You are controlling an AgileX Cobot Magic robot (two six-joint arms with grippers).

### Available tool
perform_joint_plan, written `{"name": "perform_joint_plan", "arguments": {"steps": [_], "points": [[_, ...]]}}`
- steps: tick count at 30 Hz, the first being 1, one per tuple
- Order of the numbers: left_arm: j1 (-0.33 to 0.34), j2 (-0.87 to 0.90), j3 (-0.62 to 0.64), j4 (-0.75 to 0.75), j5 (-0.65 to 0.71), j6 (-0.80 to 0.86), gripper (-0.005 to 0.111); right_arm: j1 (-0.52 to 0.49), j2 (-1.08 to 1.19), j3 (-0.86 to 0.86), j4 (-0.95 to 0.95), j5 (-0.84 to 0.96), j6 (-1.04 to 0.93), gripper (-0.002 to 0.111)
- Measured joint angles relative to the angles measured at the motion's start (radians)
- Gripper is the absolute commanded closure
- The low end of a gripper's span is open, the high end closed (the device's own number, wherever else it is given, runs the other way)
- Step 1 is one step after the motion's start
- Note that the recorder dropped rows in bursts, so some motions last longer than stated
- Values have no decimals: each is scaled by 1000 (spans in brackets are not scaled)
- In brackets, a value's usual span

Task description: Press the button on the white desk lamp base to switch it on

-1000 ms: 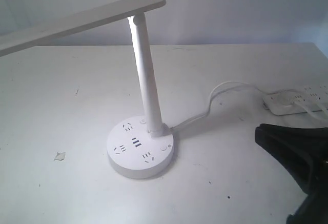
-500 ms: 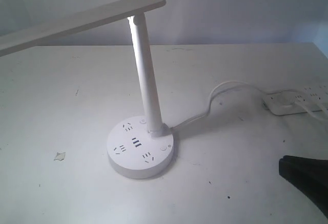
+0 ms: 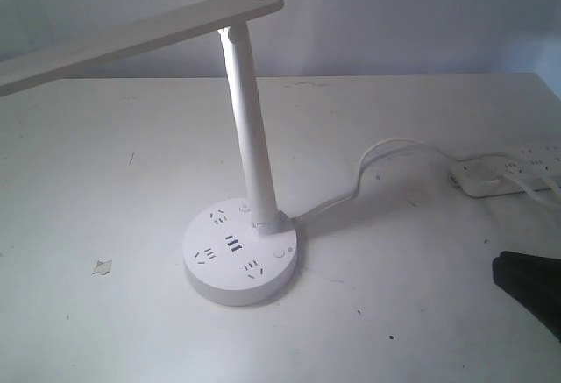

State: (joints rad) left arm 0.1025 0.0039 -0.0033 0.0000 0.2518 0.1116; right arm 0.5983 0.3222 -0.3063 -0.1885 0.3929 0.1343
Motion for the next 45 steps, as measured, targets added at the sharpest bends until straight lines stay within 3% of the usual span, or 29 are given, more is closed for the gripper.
{"name": "perform_joint_plan", "arguments": {"steps": [11,15,21,31,36,45], "points": [[0,0,0,0,0,0,107,-23,-2,0,-12,0,0,108],[0,0,0,0,0,0,107,-138,-15,0,1,0,0,108],[0,0,0,0,0,0,107,-409,-66,25,33,-16,0,108],[0,0,0,0,0,0,107,-799,-283,242,55,-231,0,108],[0,0,0,0,0,0,107,-893,-315,299,55,-267,0,108],[0,0,0,0,0,0,107,-904,-317,299,56,-124,0,108]]}}
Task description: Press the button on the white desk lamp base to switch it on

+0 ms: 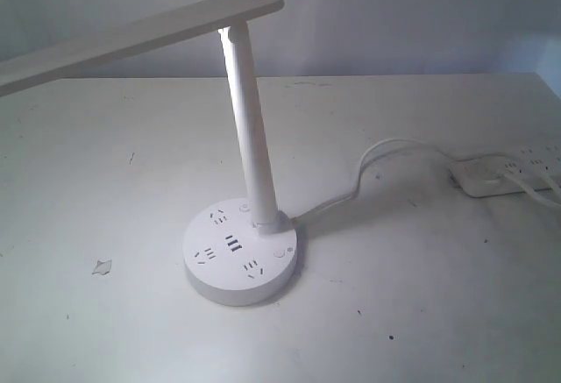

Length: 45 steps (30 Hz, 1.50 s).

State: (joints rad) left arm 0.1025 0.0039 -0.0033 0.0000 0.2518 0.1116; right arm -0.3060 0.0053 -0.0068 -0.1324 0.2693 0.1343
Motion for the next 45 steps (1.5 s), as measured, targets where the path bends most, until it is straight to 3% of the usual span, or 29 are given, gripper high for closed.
{"name": "perform_joint_plan", "arguments": {"steps": [11,45], "points": [[0,0,0,0,0,0,107,177,0,2,0,80,0,108],[0,0,0,0,0,0,107,179,0,2,0,89,2,108]]}}
